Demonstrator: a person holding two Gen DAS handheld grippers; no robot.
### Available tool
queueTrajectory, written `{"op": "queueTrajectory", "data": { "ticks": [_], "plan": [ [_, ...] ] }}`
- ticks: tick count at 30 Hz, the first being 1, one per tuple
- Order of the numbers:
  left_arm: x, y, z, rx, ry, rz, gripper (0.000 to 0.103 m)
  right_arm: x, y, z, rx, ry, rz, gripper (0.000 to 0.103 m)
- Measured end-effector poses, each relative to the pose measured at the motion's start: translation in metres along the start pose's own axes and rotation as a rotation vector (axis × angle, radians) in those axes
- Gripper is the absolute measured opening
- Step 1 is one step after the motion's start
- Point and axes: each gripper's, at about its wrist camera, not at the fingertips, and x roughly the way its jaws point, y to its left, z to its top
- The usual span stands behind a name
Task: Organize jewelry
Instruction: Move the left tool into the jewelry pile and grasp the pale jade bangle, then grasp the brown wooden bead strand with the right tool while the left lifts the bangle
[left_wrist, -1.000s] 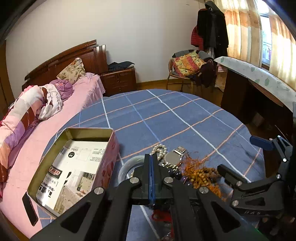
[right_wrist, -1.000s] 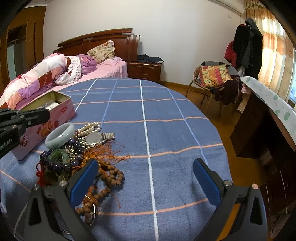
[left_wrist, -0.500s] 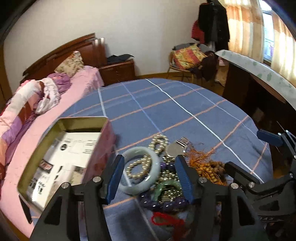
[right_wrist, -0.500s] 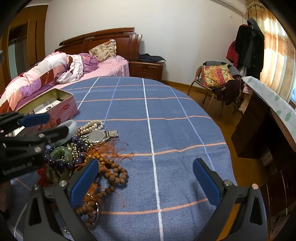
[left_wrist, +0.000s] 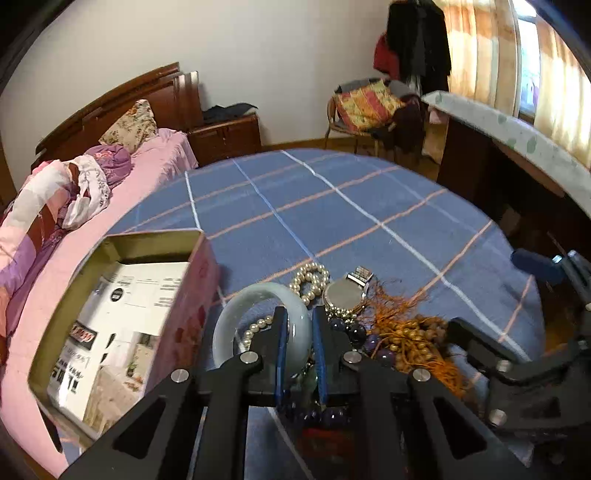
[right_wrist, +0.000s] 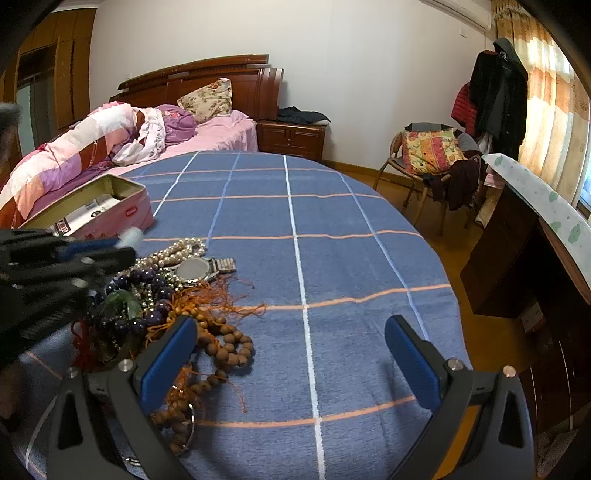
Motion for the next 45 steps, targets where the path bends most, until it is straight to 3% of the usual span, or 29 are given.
{"op": "queueTrajectory", "data": {
  "ticks": [7, 12, 17, 21, 25, 29, 35, 45],
  "plan": [
    [-0.047, 0.01, 0.007, -0.021, -0.113, 0.025, 0.013, -0.004, 0.003, 0.003, -0.019, -0.006, 0.034, 0.103],
    [-0.067, 0.022, 0.009, -0.036, -0.156, 0.073, 0.013, -0.011, 0.022, 0.012, -0.07, -0.014, 0.119, 0.092],
    [-0.071, 0.039, 0.006, -0.07, -0.158, 0.097, 0.013, -0.002, 0.036, 0.012, -0.124, 0.031, 0.155, 0.072],
    [-0.074, 0.045, 0.001, -0.086, -0.16, 0.105, 0.013, 0.011, 0.033, 0.006, -0.117, 0.094, 0.132, 0.062],
    [-0.074, 0.044, -0.002, -0.092, -0.163, 0.094, 0.013, 0.015, 0.031, -0.001, -0.11, 0.129, 0.173, 0.053],
    [-0.074, 0.044, -0.003, -0.093, -0.165, 0.087, 0.013, 0.012, 0.031, -0.002, -0.116, 0.141, 0.259, 0.018],
    [-0.076, 0.047, -0.003, -0.103, -0.169, 0.087, 0.013, 0.006, 0.029, -0.002, -0.098, 0.126, 0.279, 0.015],
    [-0.082, 0.053, 0.0, -0.11, -0.182, 0.092, 0.013, -0.026, 0.015, 0.031, -0.053, -0.002, 0.276, 0.014]
  ]
}}
